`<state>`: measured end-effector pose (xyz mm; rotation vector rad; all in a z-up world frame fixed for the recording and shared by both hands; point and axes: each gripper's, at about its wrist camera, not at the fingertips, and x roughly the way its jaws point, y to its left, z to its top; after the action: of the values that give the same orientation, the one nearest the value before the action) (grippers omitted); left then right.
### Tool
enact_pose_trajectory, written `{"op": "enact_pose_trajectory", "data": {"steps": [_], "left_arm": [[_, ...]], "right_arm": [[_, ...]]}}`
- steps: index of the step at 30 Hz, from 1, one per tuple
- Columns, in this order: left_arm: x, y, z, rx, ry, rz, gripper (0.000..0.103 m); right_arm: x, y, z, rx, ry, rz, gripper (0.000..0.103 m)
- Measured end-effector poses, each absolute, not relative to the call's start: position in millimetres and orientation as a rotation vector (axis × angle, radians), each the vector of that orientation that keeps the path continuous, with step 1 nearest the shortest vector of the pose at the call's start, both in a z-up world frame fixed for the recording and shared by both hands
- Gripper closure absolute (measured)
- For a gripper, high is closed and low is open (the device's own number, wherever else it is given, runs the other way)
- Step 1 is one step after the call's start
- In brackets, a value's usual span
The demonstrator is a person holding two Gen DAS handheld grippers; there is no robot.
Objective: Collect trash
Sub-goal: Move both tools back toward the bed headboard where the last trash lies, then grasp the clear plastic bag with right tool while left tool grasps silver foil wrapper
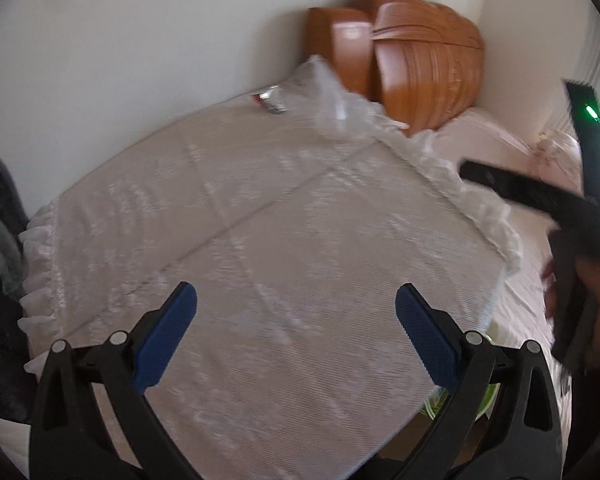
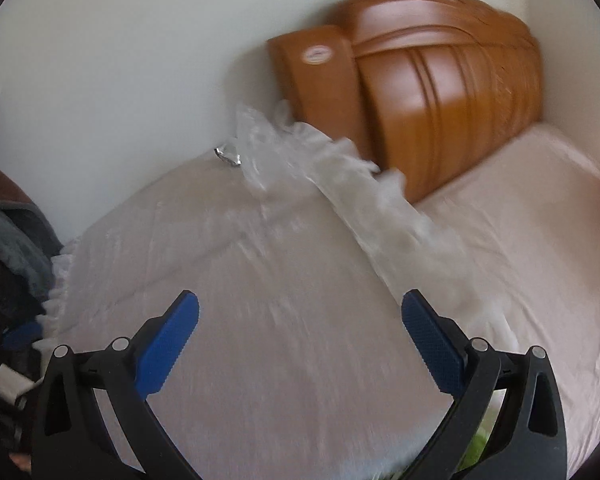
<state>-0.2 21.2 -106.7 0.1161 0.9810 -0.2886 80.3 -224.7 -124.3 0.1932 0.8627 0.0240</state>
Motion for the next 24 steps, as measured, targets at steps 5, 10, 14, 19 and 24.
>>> {"op": "enact_pose_trajectory", "data": {"steps": [5,10,14,19,24], "left_arm": [[29,49,-117,0.087,1.005,-0.253,0.008],[61,68,-127,0.052,1.021,-0.227,0.008],[86,74,-133,0.045,1.027,-0.215,0.008],[112,77,-137,0.049,1.029,-0.211,0.008],[130,72,-139,0.048,1.031,-0.214,0.008]], "right_arm": [[163,-191,-138,0.118,0.868,0.027,0.002],[237,-172,-157,0.031,0.880,-0.040,0.002],[286,-168,-184,-0.035,0.940,-0.090,0.002],[301,-178,-204,-0.001,0.982,-0.088,0.003],[302,-188,-214,0.042,1.012,-0.029,0.043]]}}
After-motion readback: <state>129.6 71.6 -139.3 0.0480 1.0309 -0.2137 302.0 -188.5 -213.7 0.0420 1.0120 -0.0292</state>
